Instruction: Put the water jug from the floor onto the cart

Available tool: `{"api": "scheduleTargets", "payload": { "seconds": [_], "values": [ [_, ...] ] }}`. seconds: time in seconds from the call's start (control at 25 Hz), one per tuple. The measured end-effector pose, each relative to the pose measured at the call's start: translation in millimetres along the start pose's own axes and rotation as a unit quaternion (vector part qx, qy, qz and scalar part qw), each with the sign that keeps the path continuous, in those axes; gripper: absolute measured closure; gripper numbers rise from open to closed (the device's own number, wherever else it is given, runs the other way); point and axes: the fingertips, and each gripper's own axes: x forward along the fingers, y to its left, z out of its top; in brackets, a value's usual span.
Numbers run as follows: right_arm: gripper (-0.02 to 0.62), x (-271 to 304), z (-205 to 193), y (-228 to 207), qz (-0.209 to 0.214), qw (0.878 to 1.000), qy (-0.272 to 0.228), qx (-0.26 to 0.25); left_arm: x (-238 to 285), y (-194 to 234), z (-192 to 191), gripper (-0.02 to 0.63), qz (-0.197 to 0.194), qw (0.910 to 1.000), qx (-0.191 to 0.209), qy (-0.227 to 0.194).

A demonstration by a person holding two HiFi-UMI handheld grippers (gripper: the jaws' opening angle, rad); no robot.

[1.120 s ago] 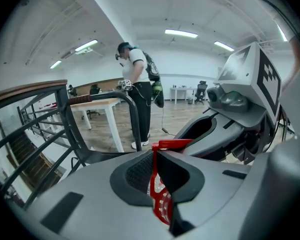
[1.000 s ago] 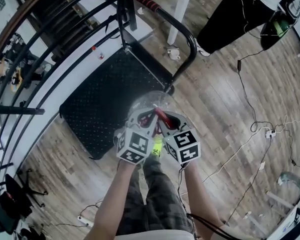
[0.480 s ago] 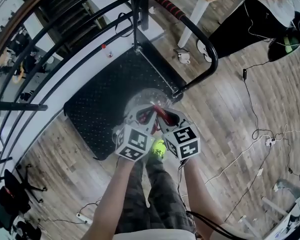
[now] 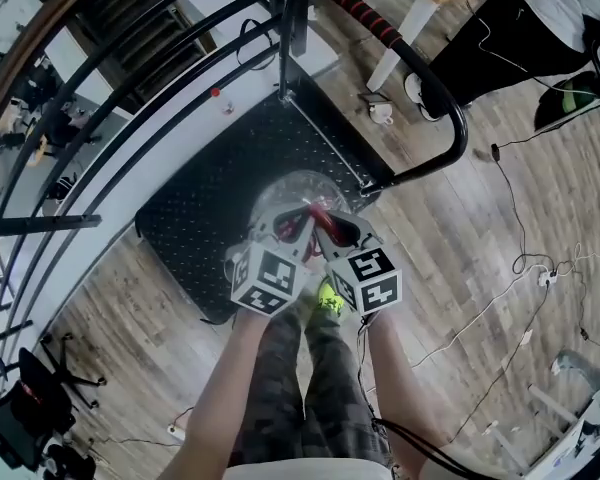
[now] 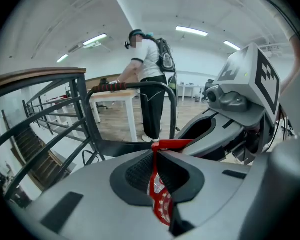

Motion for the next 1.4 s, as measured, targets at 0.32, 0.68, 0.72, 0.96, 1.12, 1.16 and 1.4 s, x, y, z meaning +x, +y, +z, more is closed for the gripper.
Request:
{"api": "scheduleTargets", "payload": {
  "seconds": [0.32, 0.68, 0.72, 0.96, 1.12, 1.16, 1.4],
  "values": [
    [0.549, 47, 14, -3, 0.001, 1.0, 0.01, 0.009, 13, 45, -16, 0.578, -0.006, 0.9999, -0.009, 0.008],
    [0.551, 76, 35, -16, 0.0, 1.0, 0.003, -0.003, 29, 80, -13, 0.579, -0.002, 0.9998, -0.017, 0.001],
    [0.549, 76, 36, -19, -0.002, 1.0, 0.003, -0.005, 31, 81, -12, 0.578, -0.003, 0.9999, -0.017, 0.0],
    [0.549, 75, 38, -37, -0.011, 1.0, -0.007, -0.012, 46, 79, -3, 0.578, -0.013, 0.9997, -0.016, -0.015],
    [0.549, 73, 34, -47, -0.014, 1.0, -0.014, -0.006, 54, 73, -1, 0.578, -0.015, 0.9998, -0.01, -0.013],
    [0.549, 73, 34, -49, -0.013, 1.0, -0.016, -0.003, 54, 72, 0, 0.578, -0.016, 0.9997, -0.009, -0.014],
    [0.549, 69, 40, -68, -0.022, 0.999, -0.034, 0.014, 54, 67, 11, 0.577, -0.008, 0.999, -0.019, -0.04]
  ]
}}
